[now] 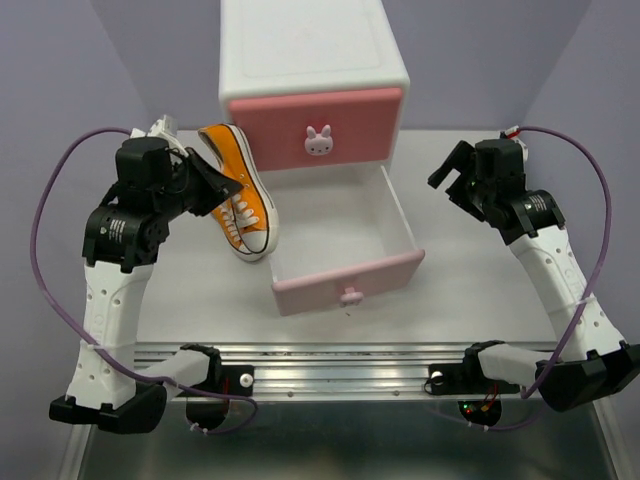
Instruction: Place and organize the shoes in the shoe cabinet
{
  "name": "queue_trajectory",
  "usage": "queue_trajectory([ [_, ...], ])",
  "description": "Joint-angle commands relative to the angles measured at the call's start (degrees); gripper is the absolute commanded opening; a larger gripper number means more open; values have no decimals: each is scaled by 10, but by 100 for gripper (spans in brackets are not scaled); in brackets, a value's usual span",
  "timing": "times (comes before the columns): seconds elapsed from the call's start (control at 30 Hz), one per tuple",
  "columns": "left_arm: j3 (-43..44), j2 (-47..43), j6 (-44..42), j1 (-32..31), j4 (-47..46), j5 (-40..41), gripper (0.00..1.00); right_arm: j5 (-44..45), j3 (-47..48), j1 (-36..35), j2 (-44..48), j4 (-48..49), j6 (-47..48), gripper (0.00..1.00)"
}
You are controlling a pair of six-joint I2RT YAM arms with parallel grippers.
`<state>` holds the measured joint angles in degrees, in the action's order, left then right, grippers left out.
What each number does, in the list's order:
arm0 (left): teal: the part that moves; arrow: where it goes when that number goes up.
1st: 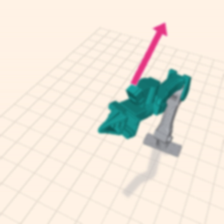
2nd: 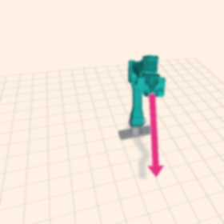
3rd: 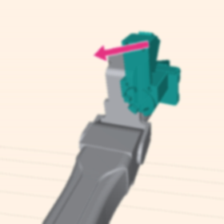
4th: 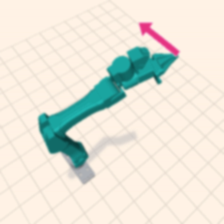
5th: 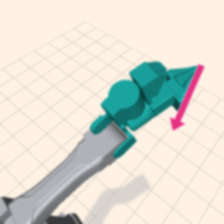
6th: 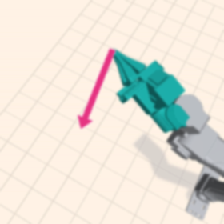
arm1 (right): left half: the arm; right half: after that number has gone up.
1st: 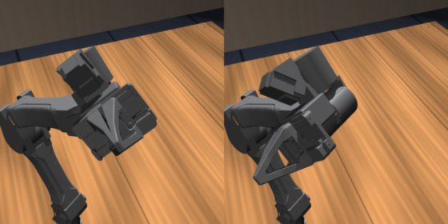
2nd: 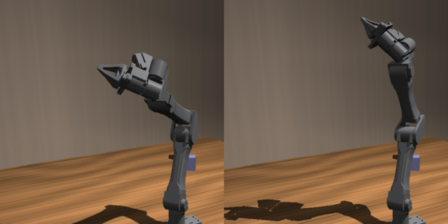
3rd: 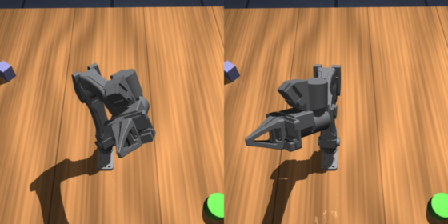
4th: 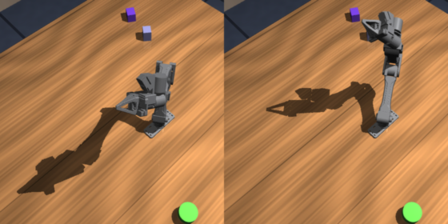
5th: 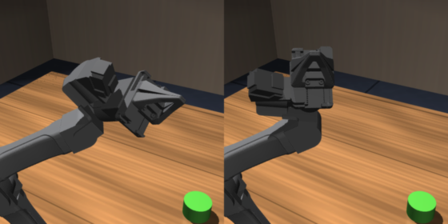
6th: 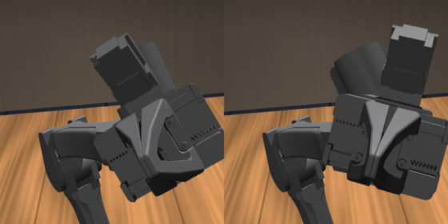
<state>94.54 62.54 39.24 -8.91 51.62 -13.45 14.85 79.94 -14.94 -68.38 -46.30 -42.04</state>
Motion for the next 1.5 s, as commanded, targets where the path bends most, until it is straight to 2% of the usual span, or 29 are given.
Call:
queue_trajectory([
  [0.0,21,-1,47,-69,-50,62,0,-2,5,3,3,10,21,100],
  [0.1,2,-8,68,-104,-60,92,0,2,1,3,14,7,24,100],
  [0.23,-58,-26,88,-150,-120,111,0,-11,-26,3,32,4,19,100],
  [0.47,-114,-35,83,-211,-145,154,0,2,-32,3,43,-11,31,100],
  [0.67,-217,-68,128,-213,-240,167,0,-3,-36,3,40,-25,24,100],
  [0.9,-254,-48,112,-220,-290,186,0,-1,-40,3,31,-37,7,100],
  [1.2,-241,-35,80,-248,-248,185,0,1,-43,3,25,-45,2,100],
  [1.33,-220,-39,65,-264,-193,194,0,4,-58,3,33,-41,-1,100],
  [1.47,-247,-59,29,-268,-186,165,0,-14,-80,3,40,-30,-3,100],
])
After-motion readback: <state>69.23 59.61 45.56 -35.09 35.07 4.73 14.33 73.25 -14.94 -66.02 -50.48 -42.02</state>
